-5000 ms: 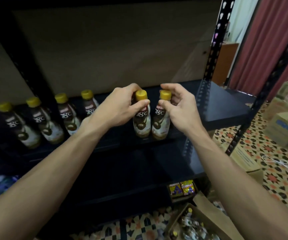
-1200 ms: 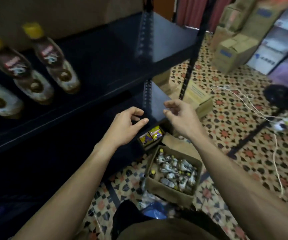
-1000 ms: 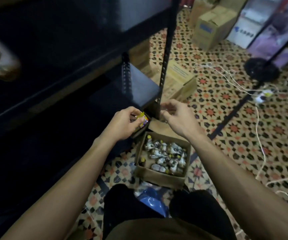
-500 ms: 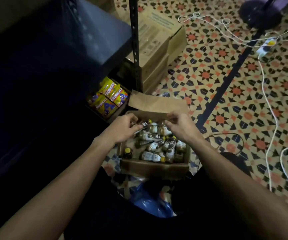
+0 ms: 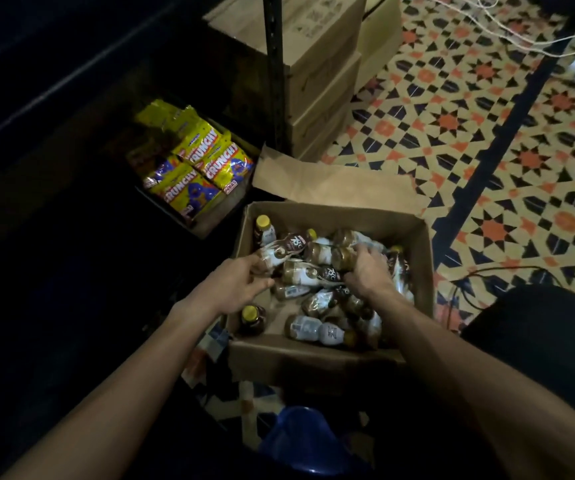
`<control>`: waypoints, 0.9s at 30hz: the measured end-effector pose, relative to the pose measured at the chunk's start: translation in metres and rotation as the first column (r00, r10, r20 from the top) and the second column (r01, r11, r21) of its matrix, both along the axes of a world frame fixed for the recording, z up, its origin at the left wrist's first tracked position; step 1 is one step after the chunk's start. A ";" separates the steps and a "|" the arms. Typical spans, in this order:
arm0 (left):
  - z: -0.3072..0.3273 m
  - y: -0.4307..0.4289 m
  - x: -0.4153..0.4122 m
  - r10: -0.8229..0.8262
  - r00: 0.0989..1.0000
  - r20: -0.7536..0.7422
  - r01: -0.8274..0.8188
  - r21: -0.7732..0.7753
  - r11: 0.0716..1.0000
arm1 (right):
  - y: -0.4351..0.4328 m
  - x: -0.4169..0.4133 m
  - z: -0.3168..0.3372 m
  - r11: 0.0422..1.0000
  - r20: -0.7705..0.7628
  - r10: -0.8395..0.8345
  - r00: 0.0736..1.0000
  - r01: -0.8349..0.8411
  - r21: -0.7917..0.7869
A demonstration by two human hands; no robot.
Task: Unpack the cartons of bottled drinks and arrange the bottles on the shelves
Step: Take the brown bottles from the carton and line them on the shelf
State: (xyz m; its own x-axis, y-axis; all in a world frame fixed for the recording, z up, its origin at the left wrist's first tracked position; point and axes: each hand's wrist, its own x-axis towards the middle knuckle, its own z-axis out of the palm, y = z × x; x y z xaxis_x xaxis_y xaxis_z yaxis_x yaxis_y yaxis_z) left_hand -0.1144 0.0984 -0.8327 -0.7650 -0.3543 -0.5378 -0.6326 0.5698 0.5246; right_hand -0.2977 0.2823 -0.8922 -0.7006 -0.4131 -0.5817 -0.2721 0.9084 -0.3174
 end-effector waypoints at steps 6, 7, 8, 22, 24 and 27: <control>-0.021 0.006 0.013 -0.027 0.998 0.052 0.032 -0.087 0.996 | -0.005 -0.014 -0.040 0.973 -0.060 0.172 0.983 -0.160 0.169; -0.021 0.006 0.012 -0.037 0.998 0.056 0.042 -0.099 0.994 | -0.005 -0.016 -0.043 0.964 -0.090 0.195 0.977 -0.173 0.203; -0.021 0.007 0.012 -0.042 0.997 0.058 0.048 -0.097 0.994 | -0.005 -0.018 -0.045 0.954 -0.133 0.218 0.967 -0.182 0.239; -0.042 0.058 -0.012 -0.293 0.718 0.631 0.608 -0.363 0.706 | -0.021 0.019 -0.024 0.885 -0.049 0.201 0.978 -0.203 -0.418; -0.041 0.058 -0.014 -0.339 0.724 0.601 0.615 -0.340 0.711 | -0.029 0.025 -0.018 0.852 -0.011 0.228 0.974 -0.205 -0.483; -0.037 0.057 -0.010 -0.334 0.801 0.496 0.531 -0.331 0.780 | -0.032 0.027 -0.012 0.839 0.036 0.224 0.974 -0.174 -0.515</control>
State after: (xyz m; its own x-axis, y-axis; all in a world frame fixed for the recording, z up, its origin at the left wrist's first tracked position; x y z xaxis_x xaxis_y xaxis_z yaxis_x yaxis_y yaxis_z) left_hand -0.1246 0.1555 -0.8698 -0.6521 -0.3053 -0.6939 -0.3497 0.9333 -0.0819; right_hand -0.2708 0.2506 -0.9046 -0.5260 -0.7918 -0.3105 -0.3768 0.5443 -0.7495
